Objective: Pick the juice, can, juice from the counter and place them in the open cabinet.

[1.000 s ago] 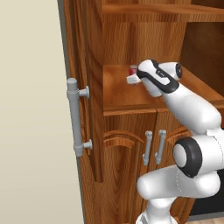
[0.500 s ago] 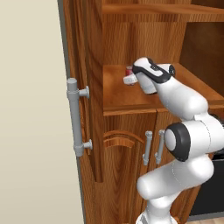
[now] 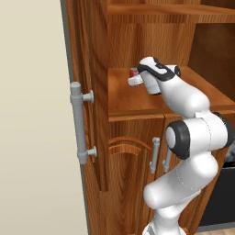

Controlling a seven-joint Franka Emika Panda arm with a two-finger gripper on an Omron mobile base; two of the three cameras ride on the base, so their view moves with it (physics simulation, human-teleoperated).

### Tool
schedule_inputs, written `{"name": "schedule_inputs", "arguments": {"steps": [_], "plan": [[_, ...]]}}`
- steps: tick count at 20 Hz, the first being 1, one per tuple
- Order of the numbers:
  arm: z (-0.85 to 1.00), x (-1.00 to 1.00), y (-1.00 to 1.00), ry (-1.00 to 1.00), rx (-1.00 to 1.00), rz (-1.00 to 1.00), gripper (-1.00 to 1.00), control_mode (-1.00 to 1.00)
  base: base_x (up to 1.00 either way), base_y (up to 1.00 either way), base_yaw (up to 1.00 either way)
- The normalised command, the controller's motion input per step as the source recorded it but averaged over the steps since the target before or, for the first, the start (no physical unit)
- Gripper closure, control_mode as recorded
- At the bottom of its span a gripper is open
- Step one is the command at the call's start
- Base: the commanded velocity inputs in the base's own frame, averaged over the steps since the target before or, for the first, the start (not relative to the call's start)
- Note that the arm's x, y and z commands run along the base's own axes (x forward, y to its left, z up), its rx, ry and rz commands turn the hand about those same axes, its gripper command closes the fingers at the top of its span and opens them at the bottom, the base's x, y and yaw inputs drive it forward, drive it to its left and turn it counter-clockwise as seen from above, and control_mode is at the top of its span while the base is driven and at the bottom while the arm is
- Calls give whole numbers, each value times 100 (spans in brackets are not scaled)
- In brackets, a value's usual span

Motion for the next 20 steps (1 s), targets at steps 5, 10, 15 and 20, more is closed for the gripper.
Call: {"name": "schedule_inputs", "arguments": {"steps": [5,10,15,20], "plan": [[-34,-2,7,0,-2,0,100,-100,0,0,0],[-34,-17,4,0,-6,-3,-100,-100,0,0,0],[-4,-5,0,-2,0,-7,-100,-100,0,0,0],[0,-31,-8,0,0,-13,-100,-100,0,0,0]]}}
